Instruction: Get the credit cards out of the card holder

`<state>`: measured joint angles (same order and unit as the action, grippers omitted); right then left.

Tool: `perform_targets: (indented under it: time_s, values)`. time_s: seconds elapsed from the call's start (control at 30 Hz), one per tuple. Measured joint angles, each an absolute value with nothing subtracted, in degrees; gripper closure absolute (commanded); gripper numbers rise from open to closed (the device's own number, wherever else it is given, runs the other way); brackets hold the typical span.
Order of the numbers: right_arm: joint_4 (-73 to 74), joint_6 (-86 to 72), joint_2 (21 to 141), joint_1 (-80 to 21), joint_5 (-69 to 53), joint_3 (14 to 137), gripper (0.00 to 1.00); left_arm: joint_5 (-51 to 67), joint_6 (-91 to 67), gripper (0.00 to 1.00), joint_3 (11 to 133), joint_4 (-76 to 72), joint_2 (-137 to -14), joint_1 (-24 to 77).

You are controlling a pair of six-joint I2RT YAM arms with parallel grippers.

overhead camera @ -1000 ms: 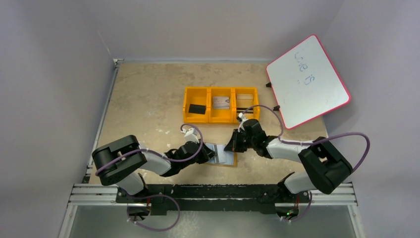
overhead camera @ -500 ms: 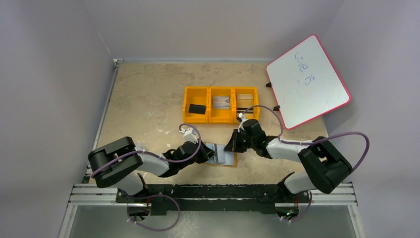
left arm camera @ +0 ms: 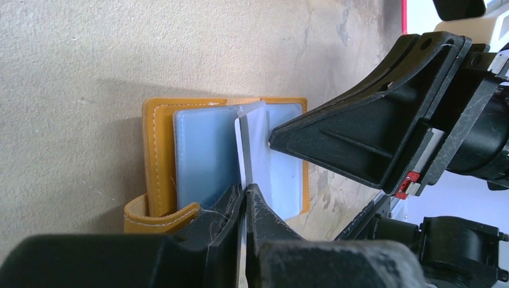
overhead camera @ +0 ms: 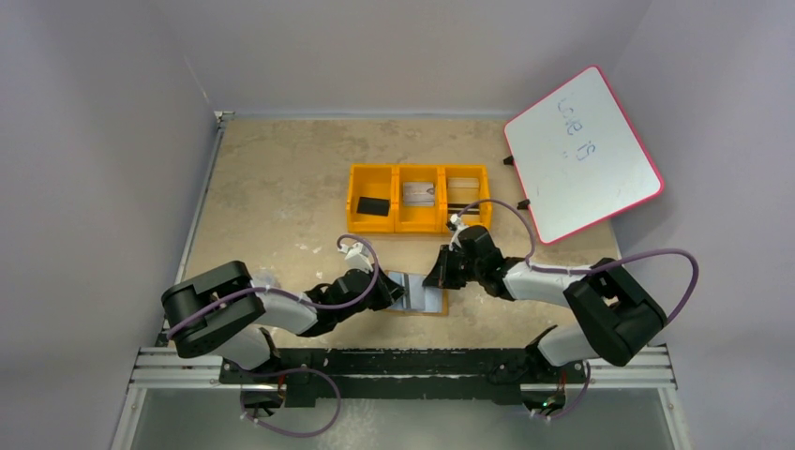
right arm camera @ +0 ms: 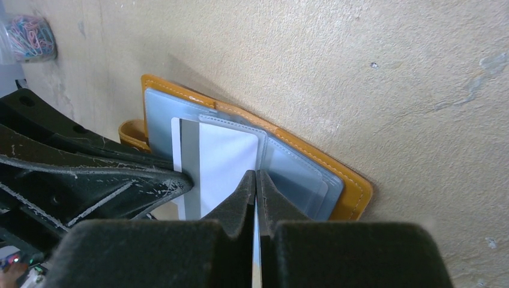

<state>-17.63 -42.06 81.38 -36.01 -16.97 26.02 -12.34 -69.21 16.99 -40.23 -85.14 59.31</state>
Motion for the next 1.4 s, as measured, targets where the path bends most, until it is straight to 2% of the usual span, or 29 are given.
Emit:
perform_targets:
  time_s: [0.17,0.27,0.33,0.43,0.6,1.4]
  values:
    - [-17.63,-42.06,81.38,-36.01,-16.97,26.02,1.00,-12.36,-69.19,0.97,16.99,-39.90,-85.17,59.31]
    - [-17.63,-42.06,81.38,-36.01,-16.97,26.02,1.00,-12.36,-69.19,0.86,16.99,-39.90,-85.17,59.31]
    - [-17.63,-42.06,81.38,-36.01,-16.97,26.02,1.00,-12.40,-69.06,0.83,16.99,-39.62,-85.14,59.31]
    - [-17.65,-42.06,81.38,-35.99,-16.97,26.02,1.00,-12.40,-68.75,0.86,16.99,-39.42,-85.14,59.31]
    - [-17.65,-42.06,81.38,-36.01,-16.97,26.02,1.00,-12.40,-68.36,1.00,16.99,-39.44,-85.17,59.31]
    - [-17.80,-42.06,81.49,-36.03,-17.04,26.02,1.00,-14.17,-67.88,1.00,16.23,-35.75,-81.56,59.33]
